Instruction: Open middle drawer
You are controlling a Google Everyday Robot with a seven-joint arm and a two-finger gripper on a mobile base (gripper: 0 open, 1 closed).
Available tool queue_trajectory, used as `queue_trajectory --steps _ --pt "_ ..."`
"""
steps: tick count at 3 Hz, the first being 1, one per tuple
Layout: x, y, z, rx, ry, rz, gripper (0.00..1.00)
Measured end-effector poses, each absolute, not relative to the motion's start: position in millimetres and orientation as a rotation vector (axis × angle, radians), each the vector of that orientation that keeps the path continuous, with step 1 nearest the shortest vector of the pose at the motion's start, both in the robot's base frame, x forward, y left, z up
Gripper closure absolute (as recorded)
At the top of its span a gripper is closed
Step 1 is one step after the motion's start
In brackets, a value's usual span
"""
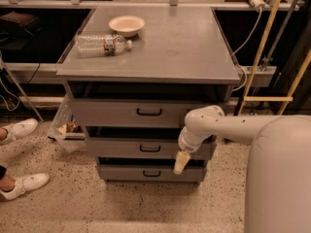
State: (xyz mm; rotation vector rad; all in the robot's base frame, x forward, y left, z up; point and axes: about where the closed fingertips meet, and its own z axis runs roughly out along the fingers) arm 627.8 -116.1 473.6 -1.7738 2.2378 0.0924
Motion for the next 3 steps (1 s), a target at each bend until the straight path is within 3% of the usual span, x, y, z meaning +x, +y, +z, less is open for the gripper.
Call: queue_trajectory --steps 3 --pt "632.2 -101.2 455.8 -1.703 2.22 0.108 0.0"
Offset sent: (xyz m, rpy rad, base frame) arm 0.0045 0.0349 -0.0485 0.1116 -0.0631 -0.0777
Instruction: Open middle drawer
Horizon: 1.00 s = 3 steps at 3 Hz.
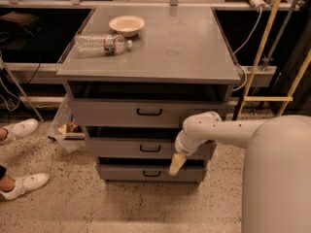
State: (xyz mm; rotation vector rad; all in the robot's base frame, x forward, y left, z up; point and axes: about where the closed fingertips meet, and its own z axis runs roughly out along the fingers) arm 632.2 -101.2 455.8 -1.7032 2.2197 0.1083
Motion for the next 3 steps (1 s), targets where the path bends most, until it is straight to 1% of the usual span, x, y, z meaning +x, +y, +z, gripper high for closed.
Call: queue_trajectory --steps 1,2,3 --pt "637.5 -106.0 439.4 -1.68 2.225 0.161 0.0" --pt "656.7 -114.5 408.9 -1.599 2.203 0.243 0.0" --pt "656.5 -114.4 408.9 -1.599 2.203 0.243 0.0"
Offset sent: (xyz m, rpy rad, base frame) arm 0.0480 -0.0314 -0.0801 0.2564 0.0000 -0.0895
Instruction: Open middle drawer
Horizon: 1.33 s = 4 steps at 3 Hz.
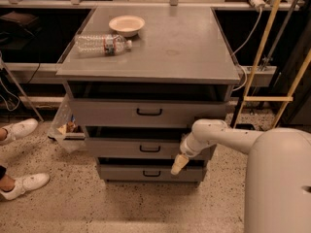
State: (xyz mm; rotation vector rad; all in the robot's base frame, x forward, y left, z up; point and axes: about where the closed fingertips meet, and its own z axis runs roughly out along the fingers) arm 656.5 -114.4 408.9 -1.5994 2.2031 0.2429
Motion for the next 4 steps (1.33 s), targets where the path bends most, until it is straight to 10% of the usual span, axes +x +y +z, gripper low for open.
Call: queue_trajectory --steps 4 --pt "656.4 -114.4 408.8 -1.6 2.203 0.243 0.89"
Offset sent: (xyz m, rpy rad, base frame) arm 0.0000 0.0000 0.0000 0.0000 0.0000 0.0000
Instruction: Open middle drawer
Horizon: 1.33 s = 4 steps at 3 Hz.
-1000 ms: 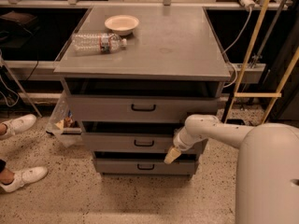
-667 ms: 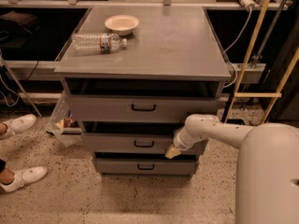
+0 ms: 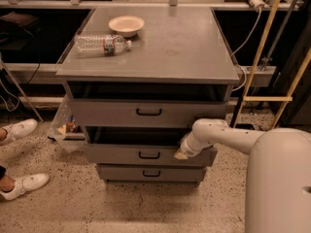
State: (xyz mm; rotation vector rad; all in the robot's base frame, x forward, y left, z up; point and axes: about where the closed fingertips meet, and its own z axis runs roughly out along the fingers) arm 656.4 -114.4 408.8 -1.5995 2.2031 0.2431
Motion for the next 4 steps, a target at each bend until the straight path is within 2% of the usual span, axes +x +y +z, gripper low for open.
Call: queue_trajectory --steps 1,4 --pt "656.4 -114.4 414.2 -1.6 2.203 0.243 1.0" --pt "627.1 -132.4 423.7 -1.596 2.238 0.19 1.0"
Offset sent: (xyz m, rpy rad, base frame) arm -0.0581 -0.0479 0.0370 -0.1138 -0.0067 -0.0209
